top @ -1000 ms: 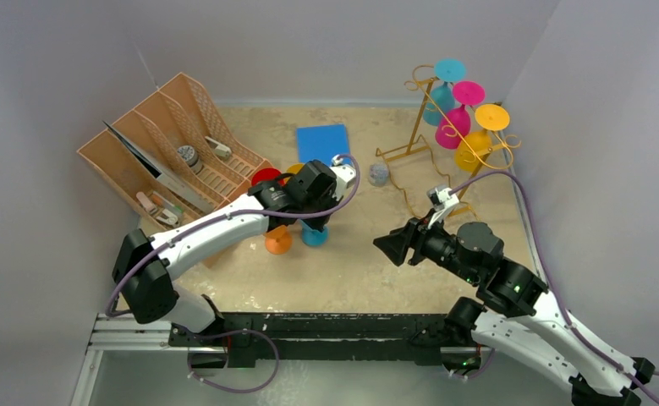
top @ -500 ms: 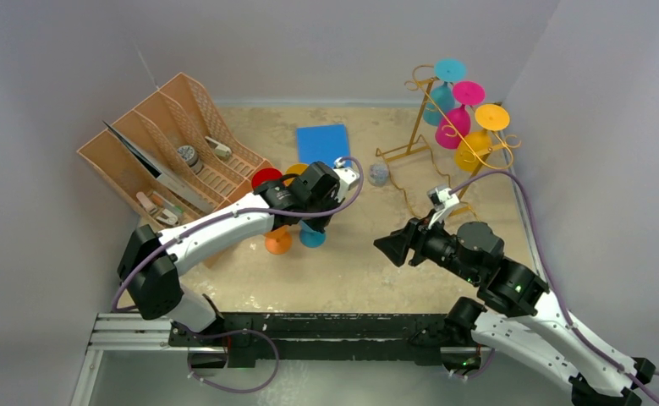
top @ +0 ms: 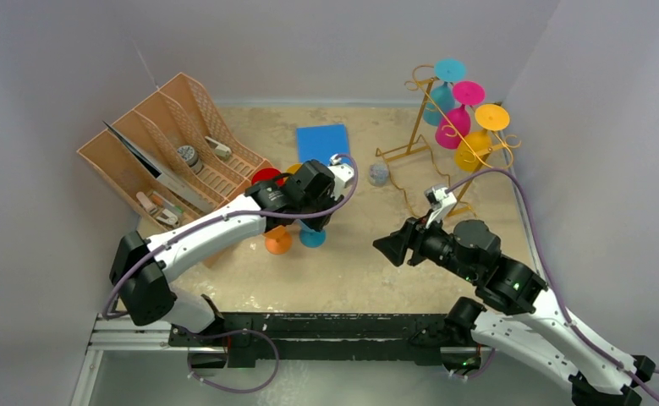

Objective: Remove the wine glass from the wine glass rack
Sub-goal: Place the wine glass at the center of the board, then pick up the wine glass from the wine rack.

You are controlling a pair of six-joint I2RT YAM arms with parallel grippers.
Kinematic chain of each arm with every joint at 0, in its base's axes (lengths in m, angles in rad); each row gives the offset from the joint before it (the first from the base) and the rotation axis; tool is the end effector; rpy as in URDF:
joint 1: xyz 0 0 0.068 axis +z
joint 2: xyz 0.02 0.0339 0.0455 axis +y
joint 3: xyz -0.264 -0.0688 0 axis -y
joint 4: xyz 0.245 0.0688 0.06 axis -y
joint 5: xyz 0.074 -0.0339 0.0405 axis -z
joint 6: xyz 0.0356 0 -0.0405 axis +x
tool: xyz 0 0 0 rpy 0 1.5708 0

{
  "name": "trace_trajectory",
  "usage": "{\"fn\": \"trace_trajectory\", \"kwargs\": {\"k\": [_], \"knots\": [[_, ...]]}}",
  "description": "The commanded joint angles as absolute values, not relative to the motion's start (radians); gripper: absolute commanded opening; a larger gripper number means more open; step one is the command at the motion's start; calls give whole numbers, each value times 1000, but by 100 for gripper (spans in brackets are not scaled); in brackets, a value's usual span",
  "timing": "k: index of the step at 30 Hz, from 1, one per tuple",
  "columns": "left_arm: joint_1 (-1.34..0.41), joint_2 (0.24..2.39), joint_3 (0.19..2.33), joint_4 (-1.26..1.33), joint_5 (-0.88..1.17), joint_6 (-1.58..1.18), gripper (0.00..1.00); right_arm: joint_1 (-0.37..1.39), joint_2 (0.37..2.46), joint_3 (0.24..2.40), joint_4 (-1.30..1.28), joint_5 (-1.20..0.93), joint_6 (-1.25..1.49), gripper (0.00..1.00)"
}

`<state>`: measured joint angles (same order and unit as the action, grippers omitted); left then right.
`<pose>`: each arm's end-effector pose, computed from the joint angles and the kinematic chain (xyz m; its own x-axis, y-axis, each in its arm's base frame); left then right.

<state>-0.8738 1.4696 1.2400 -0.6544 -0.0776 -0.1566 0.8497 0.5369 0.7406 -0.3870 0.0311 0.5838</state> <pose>0.2043 -0.2397 0.2941 -0.6046 0.4800 -0.6357 0.6465 0.7619 -0.0397 0.0858 0.0959 0.3369 -0.5031 0.2622 -0.8235 -0.5432 0.6452 0.5372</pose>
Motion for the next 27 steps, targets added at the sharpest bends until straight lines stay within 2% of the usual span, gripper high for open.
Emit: {"fn": "trace_trajectory", "kwargs": {"k": [1,6,16,24,27], "knots": [[-879,1416,1280,-663,-78,-160,29,847,550,788,-392,15,588,62],[-880,1380,1291,-678,-78,-160,36,848,592,834,-425,-35,529,64],[-879,1223,1289,-678,-95,-176,64,848,765,1004,-565,-85,406,68],[-880,1096,1240,-705,-197,-179,77,848,959,1271,-683,-3,288,71],[-879,1064,1236,-727,-225,-178,81,848,1011,1359,-702,94,254,72]]}}
